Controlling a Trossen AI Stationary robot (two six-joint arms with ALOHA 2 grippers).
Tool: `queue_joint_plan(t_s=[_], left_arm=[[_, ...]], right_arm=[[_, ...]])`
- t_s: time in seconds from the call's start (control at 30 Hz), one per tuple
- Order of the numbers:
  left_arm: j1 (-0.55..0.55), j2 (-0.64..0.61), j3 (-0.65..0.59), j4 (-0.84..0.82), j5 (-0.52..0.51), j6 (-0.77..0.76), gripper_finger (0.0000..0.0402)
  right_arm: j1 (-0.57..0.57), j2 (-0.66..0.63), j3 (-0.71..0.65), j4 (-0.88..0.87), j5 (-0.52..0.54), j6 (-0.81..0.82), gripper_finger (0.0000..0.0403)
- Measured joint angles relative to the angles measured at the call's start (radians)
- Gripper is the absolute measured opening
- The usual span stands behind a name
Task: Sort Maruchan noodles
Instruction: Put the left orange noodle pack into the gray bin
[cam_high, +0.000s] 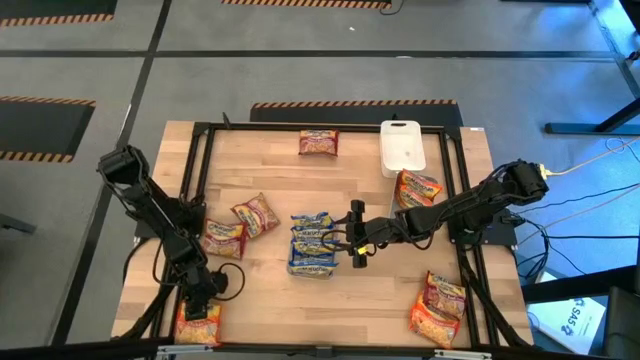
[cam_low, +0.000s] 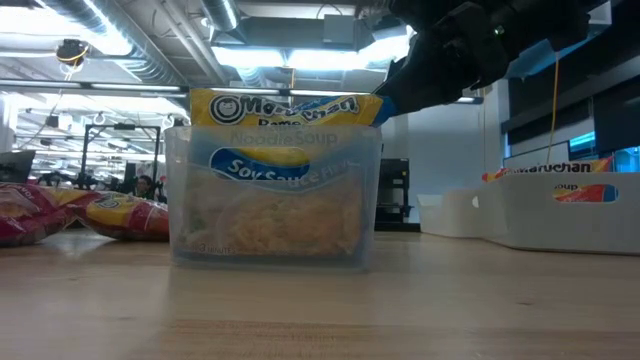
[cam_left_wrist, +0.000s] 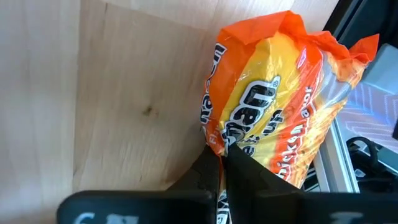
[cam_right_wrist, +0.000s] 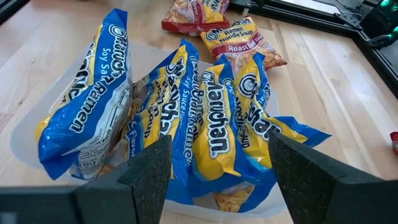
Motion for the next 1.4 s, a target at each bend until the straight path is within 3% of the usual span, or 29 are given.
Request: queue_joint_plan(t_s=[0.17,0.37,0.6,0.73,0.97,1.2,1.4], left_arm=[[0.038,0.005,0.054,-0.053,-0.025,0.034,0.0004],[0.105,0.004,0.181,-0.292,-0.048,0.177,0.0003],[0.207,0.003,0.355,-0.581,-0.156,0.378,0.0001],[0.265,0.003,0.448,-0.702,-0.268,0.476,0.0001],[0.335,0.002,0.561,-0.784,-0.453,0.607,0.0000],[0.375,0.002,0.593,-0.792,-0.528,0.655,0.0000],[0.381,0.002,0.706,-0.933,-0.600,0.683,0.0000]], right_arm=[[0.000,-0.007,0.000,-0.013,0.000,0.000,0.0248],[0.000,-0.053,0.001,-0.026,-0.004,0.000,0.0248],[0.000,-0.096,0.001,-0.032,-0.023,0.027,0.0248],[0.000,-0.103,0.001,-0.024,-0.072,0.078,0.0248],[0.000,-0.103,0.001,0.017,-0.169,0.175,0.0248],[0.000,-0.082,0.001,0.157,-0.196,0.191,0.0248],[0.000,0.005,0.081,0.178,-0.216,0.184,0.0248]])
